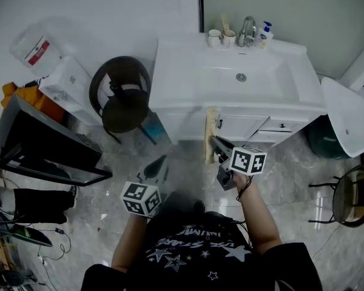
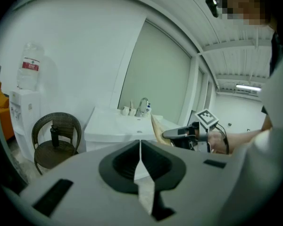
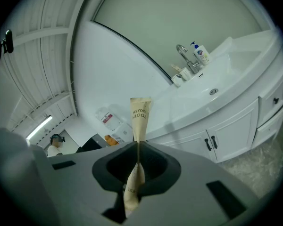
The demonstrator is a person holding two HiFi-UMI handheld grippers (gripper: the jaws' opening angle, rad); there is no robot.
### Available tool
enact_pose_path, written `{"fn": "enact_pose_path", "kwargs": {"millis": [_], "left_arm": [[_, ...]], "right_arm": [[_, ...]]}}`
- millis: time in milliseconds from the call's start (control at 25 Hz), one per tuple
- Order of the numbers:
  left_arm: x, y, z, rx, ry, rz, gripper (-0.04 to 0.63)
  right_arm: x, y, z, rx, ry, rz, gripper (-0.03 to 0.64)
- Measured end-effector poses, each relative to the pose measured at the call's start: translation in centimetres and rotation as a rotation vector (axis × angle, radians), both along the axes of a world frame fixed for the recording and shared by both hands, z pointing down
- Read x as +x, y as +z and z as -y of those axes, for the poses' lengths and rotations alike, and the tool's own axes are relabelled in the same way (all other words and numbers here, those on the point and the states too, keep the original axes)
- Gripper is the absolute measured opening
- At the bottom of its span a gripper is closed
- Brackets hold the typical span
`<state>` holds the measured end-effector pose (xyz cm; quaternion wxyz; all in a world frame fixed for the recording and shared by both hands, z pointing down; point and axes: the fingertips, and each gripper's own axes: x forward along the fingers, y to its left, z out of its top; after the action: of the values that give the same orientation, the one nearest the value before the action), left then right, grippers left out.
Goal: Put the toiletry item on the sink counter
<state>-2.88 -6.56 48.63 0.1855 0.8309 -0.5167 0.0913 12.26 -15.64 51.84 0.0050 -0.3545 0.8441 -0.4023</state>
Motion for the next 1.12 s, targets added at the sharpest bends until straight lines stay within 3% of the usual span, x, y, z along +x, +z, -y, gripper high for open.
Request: {"fn": "enact_pose_path", "kwargs": {"millis": [520, 1120], "left_arm": [[0.5, 0.5, 5.3, 0.003, 0.019, -0.021, 0.02], [-2.3, 1.5, 17.5, -0.015, 0.061, -0.047, 0.02]], "right_arm": [[1.1, 0.7, 3.2, -0.018, 0.029, -0.017, 0.026], [-1.8, 2.3, 13.8, -0.089, 0.055, -0.111, 0.026]]}}
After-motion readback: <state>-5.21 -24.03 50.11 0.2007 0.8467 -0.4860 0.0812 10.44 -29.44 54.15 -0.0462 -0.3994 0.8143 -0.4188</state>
